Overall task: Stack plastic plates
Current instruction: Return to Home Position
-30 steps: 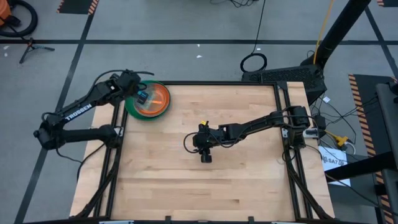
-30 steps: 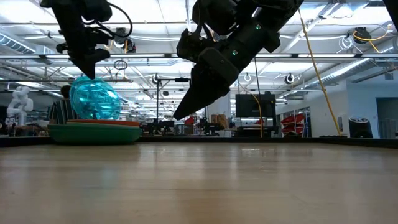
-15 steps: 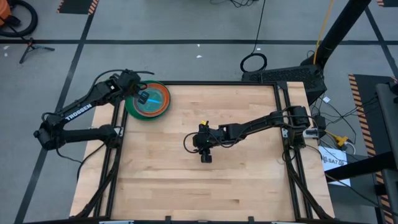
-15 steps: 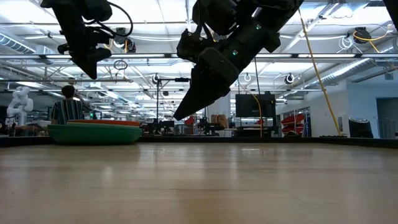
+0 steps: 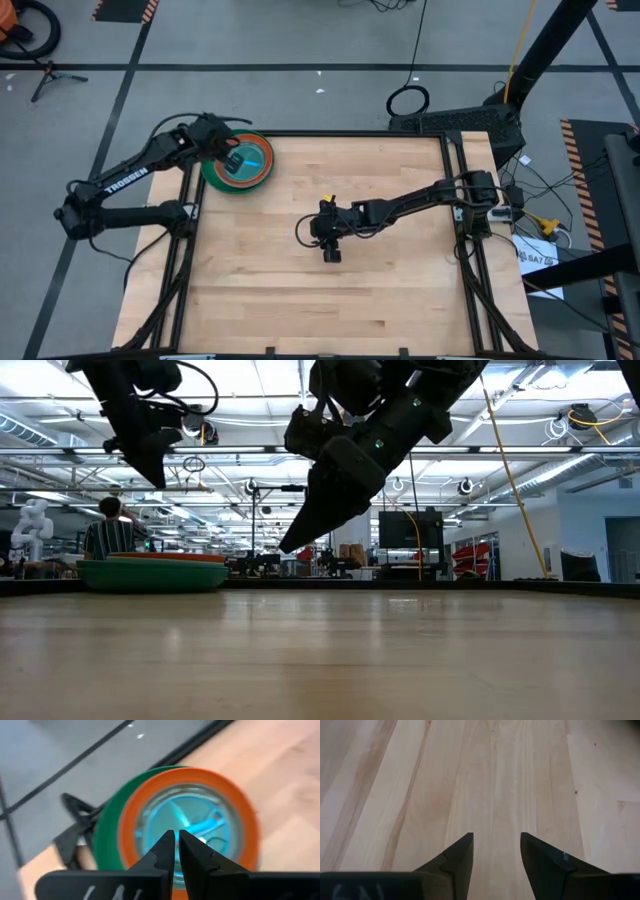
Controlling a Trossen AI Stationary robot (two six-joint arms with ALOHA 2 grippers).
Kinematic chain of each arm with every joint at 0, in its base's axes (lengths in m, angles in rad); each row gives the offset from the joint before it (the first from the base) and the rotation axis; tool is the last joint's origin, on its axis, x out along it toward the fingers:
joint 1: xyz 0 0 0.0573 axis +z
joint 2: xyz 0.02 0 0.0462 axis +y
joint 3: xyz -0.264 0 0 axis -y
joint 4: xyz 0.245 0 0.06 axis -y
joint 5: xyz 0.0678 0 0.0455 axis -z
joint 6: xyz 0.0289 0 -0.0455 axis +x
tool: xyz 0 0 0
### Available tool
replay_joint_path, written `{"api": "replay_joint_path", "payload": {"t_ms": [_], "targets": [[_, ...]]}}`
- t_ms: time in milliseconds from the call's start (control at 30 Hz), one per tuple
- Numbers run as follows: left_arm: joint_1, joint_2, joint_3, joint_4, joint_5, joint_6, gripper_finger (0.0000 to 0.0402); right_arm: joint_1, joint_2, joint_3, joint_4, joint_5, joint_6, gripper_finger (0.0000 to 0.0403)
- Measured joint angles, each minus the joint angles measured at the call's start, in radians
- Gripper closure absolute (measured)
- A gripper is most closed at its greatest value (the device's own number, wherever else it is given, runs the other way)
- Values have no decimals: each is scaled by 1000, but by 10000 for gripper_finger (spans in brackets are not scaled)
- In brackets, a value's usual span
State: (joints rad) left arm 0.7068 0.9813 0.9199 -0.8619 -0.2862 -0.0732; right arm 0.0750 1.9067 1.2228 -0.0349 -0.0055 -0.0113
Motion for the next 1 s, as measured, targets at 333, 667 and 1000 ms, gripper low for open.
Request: {"api": "replay_joint_path", "payload": {"t_ms": [333, 667, 1000], "targets": [[-278, -42, -190, 239, 86, -75, 369, 6, -97, -123, 22, 55, -73, 264], [-646, -179, -304, 378, 81, -75, 369, -42, -438, -519, 356, 85, -83, 296], [-806, -374, -465, 626, 76, 10, 369, -76, -824, -852, 533, 87, -48, 306]]}}
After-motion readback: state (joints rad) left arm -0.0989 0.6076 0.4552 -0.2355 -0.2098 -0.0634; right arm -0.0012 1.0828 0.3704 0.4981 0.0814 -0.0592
